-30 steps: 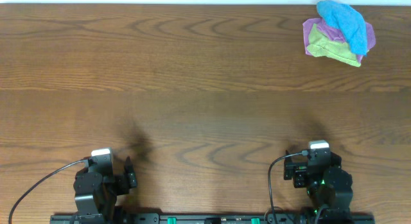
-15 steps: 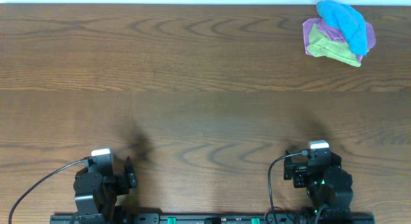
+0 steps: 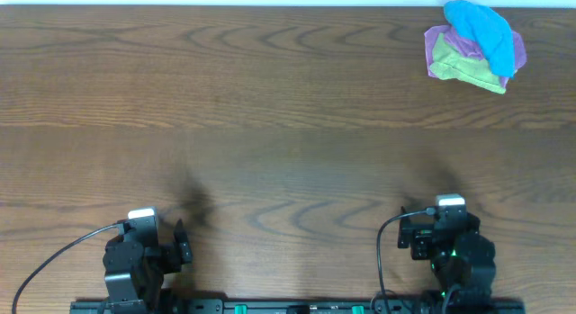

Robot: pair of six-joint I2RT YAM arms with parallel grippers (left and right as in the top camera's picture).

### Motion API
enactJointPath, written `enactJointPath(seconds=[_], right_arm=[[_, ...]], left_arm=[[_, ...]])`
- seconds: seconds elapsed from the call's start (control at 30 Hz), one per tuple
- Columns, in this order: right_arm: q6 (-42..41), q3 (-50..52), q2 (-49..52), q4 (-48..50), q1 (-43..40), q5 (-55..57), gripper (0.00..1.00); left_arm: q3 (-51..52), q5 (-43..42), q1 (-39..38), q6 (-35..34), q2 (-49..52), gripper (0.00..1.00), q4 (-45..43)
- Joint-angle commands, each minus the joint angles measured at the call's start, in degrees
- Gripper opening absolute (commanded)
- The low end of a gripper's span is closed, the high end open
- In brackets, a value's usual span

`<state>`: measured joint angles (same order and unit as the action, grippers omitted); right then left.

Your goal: Fold the cloth

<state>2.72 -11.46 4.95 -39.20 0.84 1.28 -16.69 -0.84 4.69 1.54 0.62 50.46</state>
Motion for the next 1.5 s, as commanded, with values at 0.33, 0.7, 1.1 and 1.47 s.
enactJointPath(seconds=[0.33, 0.7, 1.1, 1.47], right_arm=[[-13.7, -31.3, 37.2, 2.2, -5.4, 6.5, 0.99], [-17.9, -51.5, 64.9, 2.2, -13.2, 3.4, 0.99], [-16.4, -67.3, 85.7, 6.7, -21.2, -6.4, 0.99], [-15.2, -67.3, 86.2, 12.6, -21.2, -3.8, 0.99]], left_arm=[[2.4, 0.9, -0.3, -0.3, -0.4, 0.95, 1.7], [2.4, 0.9, -0.3, -0.3, -0.4, 0.95, 1.7], [2.4, 0.9, -0.3, -0.3, -0.4, 0.95, 1.7], [2.4, 0.9, -0.3, -0.3, -0.4, 0.95, 1.7]])
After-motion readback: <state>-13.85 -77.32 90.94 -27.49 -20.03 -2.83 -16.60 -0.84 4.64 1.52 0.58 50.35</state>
